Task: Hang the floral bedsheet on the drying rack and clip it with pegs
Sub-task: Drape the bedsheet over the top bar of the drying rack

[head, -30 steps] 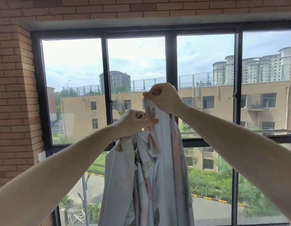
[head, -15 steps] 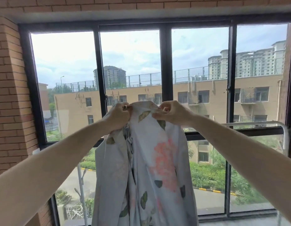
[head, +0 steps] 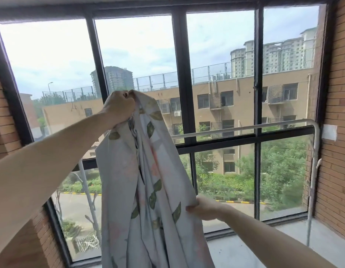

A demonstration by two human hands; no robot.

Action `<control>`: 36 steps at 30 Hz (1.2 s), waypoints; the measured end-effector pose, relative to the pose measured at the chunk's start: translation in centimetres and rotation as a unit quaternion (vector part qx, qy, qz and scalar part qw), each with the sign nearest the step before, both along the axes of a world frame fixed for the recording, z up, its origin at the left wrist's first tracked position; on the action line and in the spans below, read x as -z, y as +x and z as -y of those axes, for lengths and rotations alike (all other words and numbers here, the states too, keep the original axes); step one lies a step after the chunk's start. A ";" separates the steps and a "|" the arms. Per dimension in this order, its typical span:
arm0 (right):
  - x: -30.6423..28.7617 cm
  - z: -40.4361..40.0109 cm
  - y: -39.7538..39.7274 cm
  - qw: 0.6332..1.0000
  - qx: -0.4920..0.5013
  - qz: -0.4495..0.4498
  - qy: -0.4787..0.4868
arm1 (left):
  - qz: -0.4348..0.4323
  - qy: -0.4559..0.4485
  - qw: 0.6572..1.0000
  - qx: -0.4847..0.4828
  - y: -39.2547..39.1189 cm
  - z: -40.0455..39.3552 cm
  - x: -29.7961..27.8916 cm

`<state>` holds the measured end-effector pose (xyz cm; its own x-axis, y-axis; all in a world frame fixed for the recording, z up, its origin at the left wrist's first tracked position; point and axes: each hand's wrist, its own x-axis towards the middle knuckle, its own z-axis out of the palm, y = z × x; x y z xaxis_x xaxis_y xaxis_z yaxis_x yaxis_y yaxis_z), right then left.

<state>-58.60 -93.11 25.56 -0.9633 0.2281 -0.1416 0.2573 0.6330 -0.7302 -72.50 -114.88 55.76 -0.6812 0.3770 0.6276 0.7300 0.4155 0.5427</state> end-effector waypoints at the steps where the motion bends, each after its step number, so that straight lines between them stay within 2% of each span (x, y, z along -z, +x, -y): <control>1: 0.5 -0.6 0.1 1.000 0.019 -0.005 0.011 | -0.007 -0.023 1.000 0.015 -0.2 0.6 -0.1; 3: -0.4 -1.9 0.5 0.994 0.093 -0.030 -0.043 | -0.007 -0.129 0.990 0.057 -0.6 2.1 -0.6; 5: -2.8 -4.1 1.0 0.971 0.203 -0.093 -0.089 | -0.008 -0.284 0.958 0.051 -1.0 3.5 -0.6; 7: -6.0 -6.4 1.7 0.944 0.270 -0.169 -0.086 | -0.019 -0.360 0.932 0.033 -1.7 4.7 -0.2; 9: -9.1 -7.8 3.1 0.937 0.279 -0.202 -0.053 | -0.012 -0.333 0.942 0.031 -3.2 5.7 0.4; 12: -13.3 -7.9 6.3 0.961 0.184 -0.206 -0.019 | -0.016 -0.228 0.974 -0.008 -5.6 7.5 1.0; 14: -15.6 -7.0 8.0 0.985 0.104 -0.137 0.008 | -0.012 -0.186 0.982 -0.037 -6.1 8.2 1.0; 16: -16.6 -6.7 8.9 0.992 0.085 -0.035 0.091 | 0.001 -0.141 0.988 -0.067 -6.4 8.6 0.9; 20: -15.7 -7.3 10.1 0.948 0.168 0.052 0.266 | -0.001 -0.107 0.990 -0.087 -5.8 8.2 1.4; 22: -15.7 -7.2 10.6 0.903 0.219 0.093 0.358 | 0.005 -0.101 0.991 -0.084 -5.5 7.7 1.8; 24: -17.0 -8.2 10.9 0.866 0.271 0.100 0.408 | 0.018 -0.103 0.990 -0.090 -5.1 7.5 2.0; 26: -20.0 -9.9 11.4 0.859 0.327 0.014 0.393 | 0.020 -0.098 0.990 -0.100 -4.7 7.6 1.5; 27: -22.0 -10.7 11.6 0.850 0.360 -0.078 0.377 | 0.020 -0.086 0.991 -0.104 -4.5 7.6 0.9; 29: -26.4 -11.9 11.7 0.797 0.412 -0.257 0.359 | 0.020 -0.060 0.992 -0.113 -4.2 7.6 -0.6; 30: -28.4 -12.4 11.8 0.788 0.415 -0.282 0.358 | 0.019 -0.054 0.991 -0.120 -4.0 7.5 -1.4; 32: -31.1 -13.0 11.6 0.823 0.389 -0.267 0.315 | 0.022 -0.058 0.990 -0.128 -3.6 7.5 -2.6; 33: -31.7 -13.4 11.7 0.823 0.390 -0.281 0.301 | 0.025 -0.060 0.990 -0.129 -3.3 7.4 -3.0; 35: -32.3 -14.5 11.8 0.776 0.419 -0.380 0.277 | 0.028 -0.046 0.991 -0.124 -2.6 7.2 -3.4; 36: -32.6 -14.9 11.7 0.772 0.413 -0.401 0.269 | 0.027 -0.036 0.992 -0.121 -2.3 7.1 -3.6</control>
